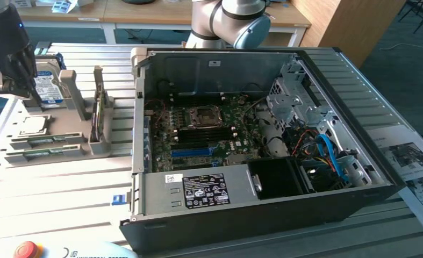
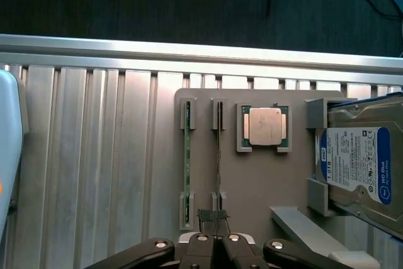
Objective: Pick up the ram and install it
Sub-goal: 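Pick up the ram and move it above insertion slot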
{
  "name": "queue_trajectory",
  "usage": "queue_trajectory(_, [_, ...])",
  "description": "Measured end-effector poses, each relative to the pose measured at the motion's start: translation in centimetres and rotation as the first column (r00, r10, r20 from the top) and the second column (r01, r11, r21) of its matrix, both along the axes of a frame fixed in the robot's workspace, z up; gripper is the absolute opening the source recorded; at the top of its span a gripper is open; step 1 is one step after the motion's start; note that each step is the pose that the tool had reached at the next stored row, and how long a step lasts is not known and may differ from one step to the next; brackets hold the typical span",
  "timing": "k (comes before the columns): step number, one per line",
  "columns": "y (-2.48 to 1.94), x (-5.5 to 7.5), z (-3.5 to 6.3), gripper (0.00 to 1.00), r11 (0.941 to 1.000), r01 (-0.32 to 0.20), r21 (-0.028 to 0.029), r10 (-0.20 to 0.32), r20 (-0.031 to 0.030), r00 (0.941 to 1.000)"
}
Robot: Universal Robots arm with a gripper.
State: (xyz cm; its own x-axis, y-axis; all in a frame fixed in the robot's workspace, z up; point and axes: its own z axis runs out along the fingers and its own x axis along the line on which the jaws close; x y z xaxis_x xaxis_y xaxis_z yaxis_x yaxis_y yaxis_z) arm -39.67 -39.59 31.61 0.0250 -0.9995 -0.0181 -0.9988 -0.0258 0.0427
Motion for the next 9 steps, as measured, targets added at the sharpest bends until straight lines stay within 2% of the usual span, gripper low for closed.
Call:
queue_trajectory(5, [0.00,0.00,0.00,0.10,1.0000,0.000,0.0000,0.000,0.0000,1.0000])
queue_trajectory(6, [0.00,0.00,0.00,0.11,1.0000,0.000,0.0000,0.000,0.0000,1.0000])
queue_trajectory(7, [0.00,0.00,0.00,0.16,1.0000,0.000,0.0000,0.000,0.0000,1.0000])
queue_trajectory(9, [0.00,0.00,0.00,0.16,1.0000,0.000,0.0000,0.000,0.0000,1.0000])
